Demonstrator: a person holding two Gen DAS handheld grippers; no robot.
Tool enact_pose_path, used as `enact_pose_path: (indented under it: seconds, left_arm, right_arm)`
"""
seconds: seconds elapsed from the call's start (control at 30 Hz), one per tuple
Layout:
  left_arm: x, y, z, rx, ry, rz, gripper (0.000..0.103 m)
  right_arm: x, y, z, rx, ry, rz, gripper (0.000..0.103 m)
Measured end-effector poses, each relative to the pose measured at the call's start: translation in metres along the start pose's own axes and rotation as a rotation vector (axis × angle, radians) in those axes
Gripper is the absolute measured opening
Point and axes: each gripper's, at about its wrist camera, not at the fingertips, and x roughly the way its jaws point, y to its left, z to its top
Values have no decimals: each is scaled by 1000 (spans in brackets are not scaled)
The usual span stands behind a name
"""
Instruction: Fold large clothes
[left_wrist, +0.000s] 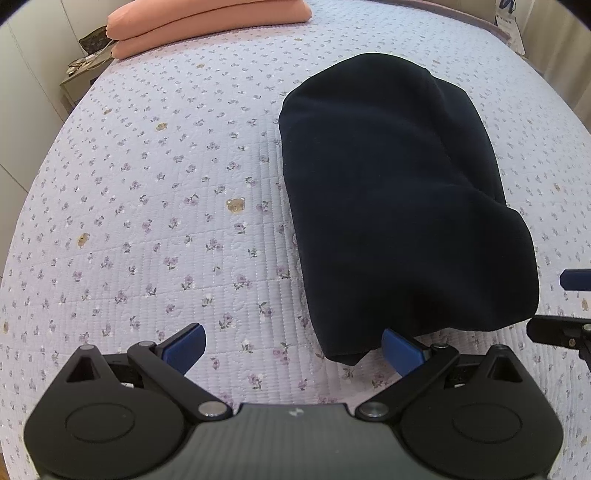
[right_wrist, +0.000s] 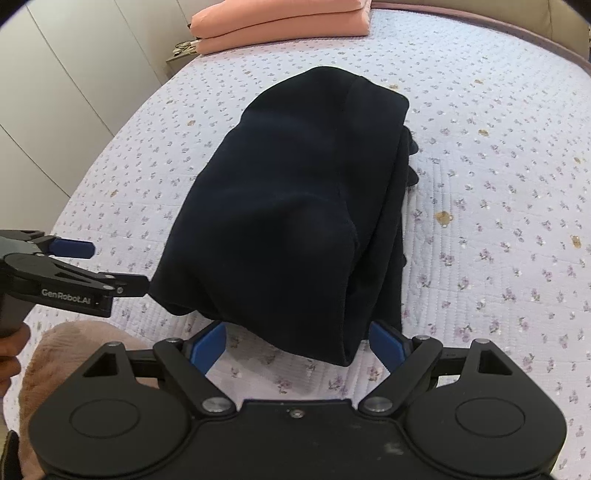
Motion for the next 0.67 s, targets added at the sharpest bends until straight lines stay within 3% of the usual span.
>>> enact_pose_path:
  seconds: [0.67]
  left_arm:
    - [7,6,4,-6,3,-16,101]
  right_arm:
    - [-1,-2,3,14,-10,37,101]
